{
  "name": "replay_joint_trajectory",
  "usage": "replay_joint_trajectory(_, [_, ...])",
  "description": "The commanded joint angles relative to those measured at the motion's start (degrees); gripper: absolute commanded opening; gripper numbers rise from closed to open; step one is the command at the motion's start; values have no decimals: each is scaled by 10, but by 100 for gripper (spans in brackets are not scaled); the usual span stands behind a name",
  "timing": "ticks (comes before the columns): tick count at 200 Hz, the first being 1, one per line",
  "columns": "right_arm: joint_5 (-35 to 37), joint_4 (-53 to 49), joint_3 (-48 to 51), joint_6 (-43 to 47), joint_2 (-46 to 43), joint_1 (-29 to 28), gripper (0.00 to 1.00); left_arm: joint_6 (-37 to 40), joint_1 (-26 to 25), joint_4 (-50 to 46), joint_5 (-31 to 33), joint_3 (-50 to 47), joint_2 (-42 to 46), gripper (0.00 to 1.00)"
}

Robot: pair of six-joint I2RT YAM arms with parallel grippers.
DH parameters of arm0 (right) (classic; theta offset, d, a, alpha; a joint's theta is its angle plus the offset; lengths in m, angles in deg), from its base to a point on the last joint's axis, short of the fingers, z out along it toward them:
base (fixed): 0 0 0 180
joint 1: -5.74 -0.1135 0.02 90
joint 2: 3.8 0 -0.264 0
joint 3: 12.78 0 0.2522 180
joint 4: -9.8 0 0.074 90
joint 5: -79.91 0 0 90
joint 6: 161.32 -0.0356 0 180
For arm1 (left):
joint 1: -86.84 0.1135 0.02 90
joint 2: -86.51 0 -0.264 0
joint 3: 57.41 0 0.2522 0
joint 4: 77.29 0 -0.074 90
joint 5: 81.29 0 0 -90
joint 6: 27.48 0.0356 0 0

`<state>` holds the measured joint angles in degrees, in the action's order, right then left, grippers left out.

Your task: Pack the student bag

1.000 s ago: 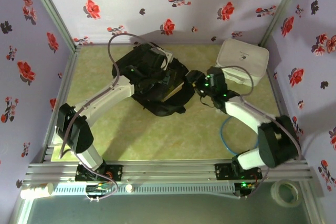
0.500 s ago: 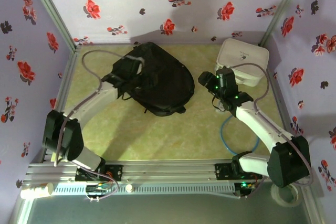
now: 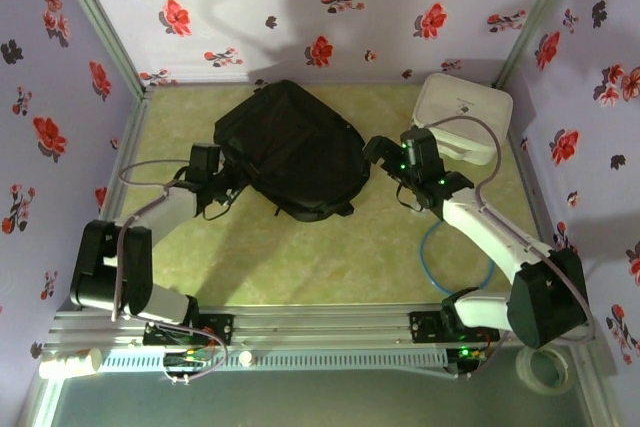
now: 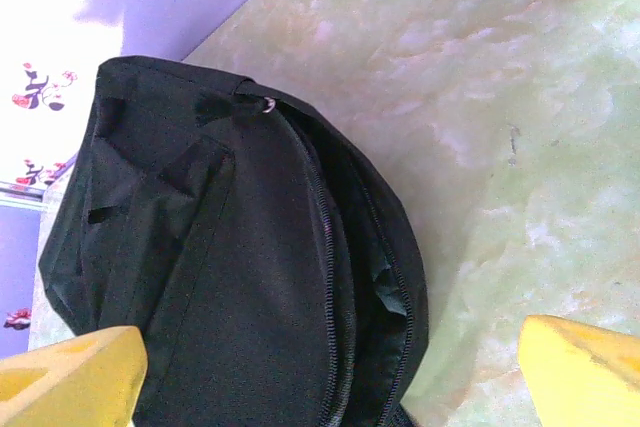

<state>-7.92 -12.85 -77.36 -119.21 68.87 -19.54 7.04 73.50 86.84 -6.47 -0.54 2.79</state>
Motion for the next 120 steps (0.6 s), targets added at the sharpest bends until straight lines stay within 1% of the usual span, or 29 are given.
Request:
replay_joint_trajectory(1, [2,9,-19,11,1,-4,95,-15,8,42,-19,12,-31,49])
replay_joint_trajectory(25, [4,9,-16,8,-2,-5,95,-16,8,57,-20,20,-56,42])
replay_joint_trajectory(58, [1,9,-16,8,1,-5,94,-20,9,89,-36,32,-85,39])
replay_joint_trajectory(85, [-2,10,-15,6,4,-6,94,-25,8,102,-47,46,-113,33])
replay_joint_trajectory(96, [-2,8,-14,6,5,-8,94,-28,8,108,-50,49,-122,27])
replay_joint_trajectory(106, [-2,6,-14,8,5,-9,93,-34,8,119,-50,46,-122,20])
replay_joint_trajectory(120, [1,0,-18,12,7,-17,93,-44,8,144,-50,36,-110,13])
